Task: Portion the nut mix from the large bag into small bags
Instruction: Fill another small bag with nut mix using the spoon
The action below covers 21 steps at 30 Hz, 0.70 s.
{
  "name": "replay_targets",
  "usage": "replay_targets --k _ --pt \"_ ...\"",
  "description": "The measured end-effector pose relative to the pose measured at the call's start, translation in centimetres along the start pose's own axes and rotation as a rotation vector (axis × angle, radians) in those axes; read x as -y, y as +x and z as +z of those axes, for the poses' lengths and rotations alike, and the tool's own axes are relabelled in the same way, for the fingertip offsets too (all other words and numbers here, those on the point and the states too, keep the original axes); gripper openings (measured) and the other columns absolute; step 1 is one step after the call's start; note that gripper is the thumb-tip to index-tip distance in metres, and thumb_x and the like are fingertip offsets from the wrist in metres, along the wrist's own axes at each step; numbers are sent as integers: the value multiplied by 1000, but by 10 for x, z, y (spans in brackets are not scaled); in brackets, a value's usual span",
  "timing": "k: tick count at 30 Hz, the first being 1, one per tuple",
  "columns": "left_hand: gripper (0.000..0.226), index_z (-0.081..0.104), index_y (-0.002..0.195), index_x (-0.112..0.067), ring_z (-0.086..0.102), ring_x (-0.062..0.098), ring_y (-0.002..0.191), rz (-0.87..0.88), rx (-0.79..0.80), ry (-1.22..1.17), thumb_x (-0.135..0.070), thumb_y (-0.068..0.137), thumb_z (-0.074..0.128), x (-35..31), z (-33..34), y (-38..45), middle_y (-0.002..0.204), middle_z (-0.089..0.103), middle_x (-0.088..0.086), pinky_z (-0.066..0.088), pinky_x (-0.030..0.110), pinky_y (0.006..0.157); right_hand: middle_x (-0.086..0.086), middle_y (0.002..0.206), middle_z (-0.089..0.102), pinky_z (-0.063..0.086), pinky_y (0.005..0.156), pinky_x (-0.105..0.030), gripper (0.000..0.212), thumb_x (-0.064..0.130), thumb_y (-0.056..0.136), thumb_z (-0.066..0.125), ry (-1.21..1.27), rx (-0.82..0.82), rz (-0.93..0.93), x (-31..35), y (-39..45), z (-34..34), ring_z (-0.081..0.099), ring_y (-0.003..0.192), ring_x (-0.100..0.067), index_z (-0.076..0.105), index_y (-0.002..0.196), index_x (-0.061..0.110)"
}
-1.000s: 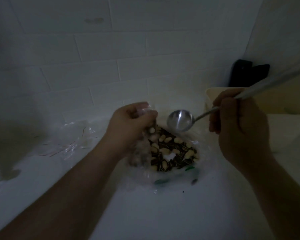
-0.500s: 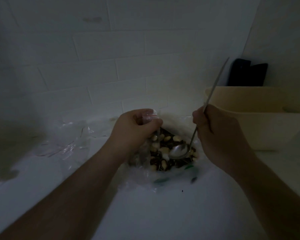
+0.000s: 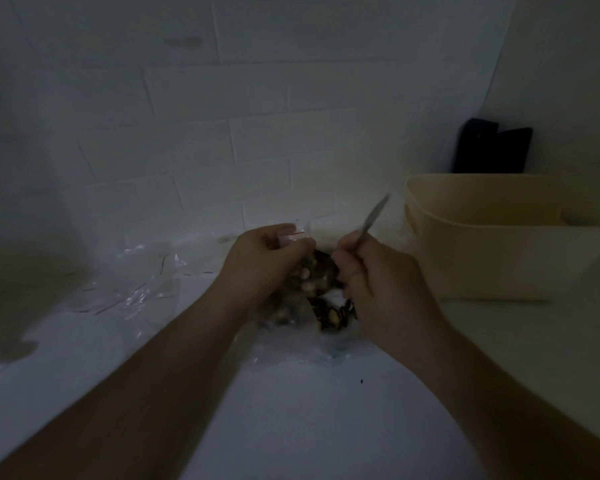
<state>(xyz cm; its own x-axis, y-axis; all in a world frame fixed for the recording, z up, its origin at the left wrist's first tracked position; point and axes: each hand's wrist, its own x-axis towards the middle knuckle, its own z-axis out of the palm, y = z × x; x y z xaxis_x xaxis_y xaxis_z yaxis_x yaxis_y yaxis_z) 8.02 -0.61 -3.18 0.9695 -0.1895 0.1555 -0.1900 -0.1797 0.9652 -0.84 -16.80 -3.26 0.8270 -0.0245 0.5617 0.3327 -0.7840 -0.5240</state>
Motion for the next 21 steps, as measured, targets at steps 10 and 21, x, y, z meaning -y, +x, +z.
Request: replay_targets --k 10,21 --pt "35 75 122 -11 76 27 105 -44 9 -211 -18 88 82 1 -10 6 106 80 9 60 40 95 7 79 73 60 69 -37 26 39 108 41 347 -24 316 -3 -2 -9 72 67 -11 61 93 31" --pt "48 69 132 -27 77 12 90 52 51 -12 -16 87 81 -5 -4 -9 102 79 -3 60 22 78 6 78 69 53 60 -31 29 42 109 40 218 -284 157 -11 3 -53 67 63 -11 58 88 32"
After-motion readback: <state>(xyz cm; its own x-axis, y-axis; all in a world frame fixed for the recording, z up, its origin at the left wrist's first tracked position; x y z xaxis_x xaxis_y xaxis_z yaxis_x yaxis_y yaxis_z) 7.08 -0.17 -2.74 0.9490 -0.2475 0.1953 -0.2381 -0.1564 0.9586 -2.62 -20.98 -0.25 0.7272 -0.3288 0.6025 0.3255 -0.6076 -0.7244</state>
